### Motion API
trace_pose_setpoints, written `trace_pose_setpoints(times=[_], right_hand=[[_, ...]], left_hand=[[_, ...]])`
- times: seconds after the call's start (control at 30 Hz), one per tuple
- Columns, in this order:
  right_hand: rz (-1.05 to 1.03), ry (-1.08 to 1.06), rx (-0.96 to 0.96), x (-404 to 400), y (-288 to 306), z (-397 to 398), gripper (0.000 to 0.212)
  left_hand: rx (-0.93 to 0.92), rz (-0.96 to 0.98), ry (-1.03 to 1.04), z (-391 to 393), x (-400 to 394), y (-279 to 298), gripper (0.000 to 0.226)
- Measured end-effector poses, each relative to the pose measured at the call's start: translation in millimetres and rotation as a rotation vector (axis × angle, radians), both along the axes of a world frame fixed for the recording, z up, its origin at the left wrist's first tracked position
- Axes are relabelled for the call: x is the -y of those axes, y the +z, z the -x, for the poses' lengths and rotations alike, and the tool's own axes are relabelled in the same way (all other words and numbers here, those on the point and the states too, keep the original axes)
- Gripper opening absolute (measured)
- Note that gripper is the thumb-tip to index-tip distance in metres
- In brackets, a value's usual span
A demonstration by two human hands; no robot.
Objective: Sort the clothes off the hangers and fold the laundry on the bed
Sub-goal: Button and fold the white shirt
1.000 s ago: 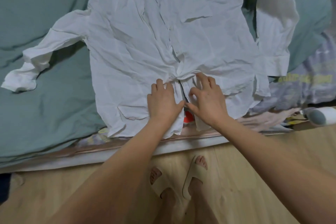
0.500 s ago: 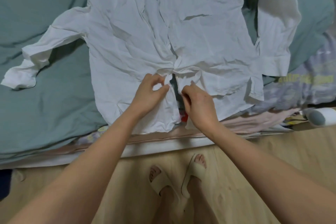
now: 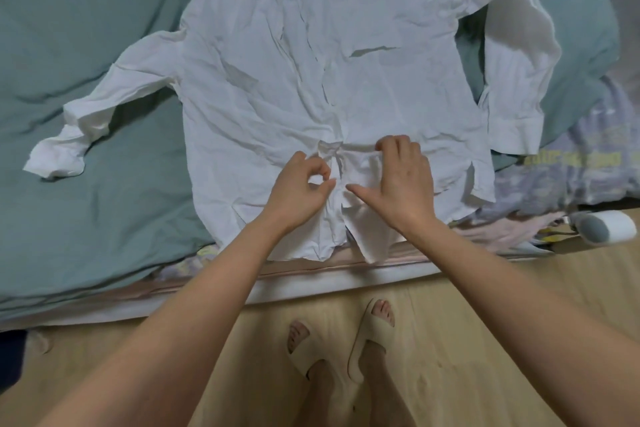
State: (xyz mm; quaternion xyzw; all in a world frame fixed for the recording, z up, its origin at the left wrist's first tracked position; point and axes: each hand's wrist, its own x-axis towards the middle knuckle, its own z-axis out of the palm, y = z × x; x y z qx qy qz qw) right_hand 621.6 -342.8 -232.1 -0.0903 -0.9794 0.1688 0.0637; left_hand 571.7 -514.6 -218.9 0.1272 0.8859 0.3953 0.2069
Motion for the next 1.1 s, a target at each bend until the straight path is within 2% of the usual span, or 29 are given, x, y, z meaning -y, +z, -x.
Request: trace_pose_setpoints(times=[0.07,0.1,0.17,0.23,0.33,0.43,0.5,0.57,0.63,0.7,0.8,0.83,0.9,0.97,1.03,1.1], right_hand=[[-0.069,0.044,0.182,6,-18,9,0.064],[-0.088,0.048,0.231,8,-26,13,0.058],[-0.052,0.000,0.193,6,-31,24,0.031],[0.089,-0.064,0.110,-5,-22,31,0.014],[0.405,-0.094,0.039,-25,5,23,0.006],[0.591,-0.116,0.026,-41,32,6,0.007],[0.643,-0.136,0.060,-47,32,1,0.008],[0.606,-0.098,0.187,-52,24,-3,0.008],[0.467,0.044,0.388,-53,14,-6,0.009],[0.309,0.157,0.501,-50,5,-12,0.008],[0.195,0.182,0.360,-47,-4,-23,0.008],[0.163,0.185,0.287,-48,-7,-26,0.011],[0.083,0.161,0.162,-56,-14,-32,0.020],[0.020,0.051,0.086,-71,-18,-37,0.034],[-0.033,-0.051,0.088,-90,-20,-44,0.046],[-0.102,-0.098,0.144,-111,-21,-52,0.052]], left_hand=[[-0.016,0.032,-0.020,1,-4,-2,0.009],[-0.033,0.060,-0.042,2,-4,-3,0.008],[-0.113,0.149,-0.111,3,-5,-2,0.008],[-0.232,0.258,-0.191,3,-11,0,0.008],[-0.283,0.336,-0.332,-4,-30,-5,0.011],[-0.047,0.466,-0.603,-16,-42,-18,0.009],[0.099,0.462,-0.683,-19,-35,-20,0.008],[0.206,0.438,-0.701,-20,-19,-14,0.009],[0.283,0.474,-0.707,-21,0,-10,0.014],[0.169,0.484,-0.591,-26,14,-11,0.017],[-0.157,0.355,-0.242,-33,15,-17,0.032],[-0.230,0.323,-0.206,-33,10,-21,0.040],[-0.358,0.283,-0.252,-33,-5,-31,0.055],[-0.494,0.237,-0.314,-33,-24,-36,0.061],[-0.640,0.218,-0.390,-33,-45,-38,0.064],[-0.702,0.286,-0.526,-34,-68,-38,0.074]])
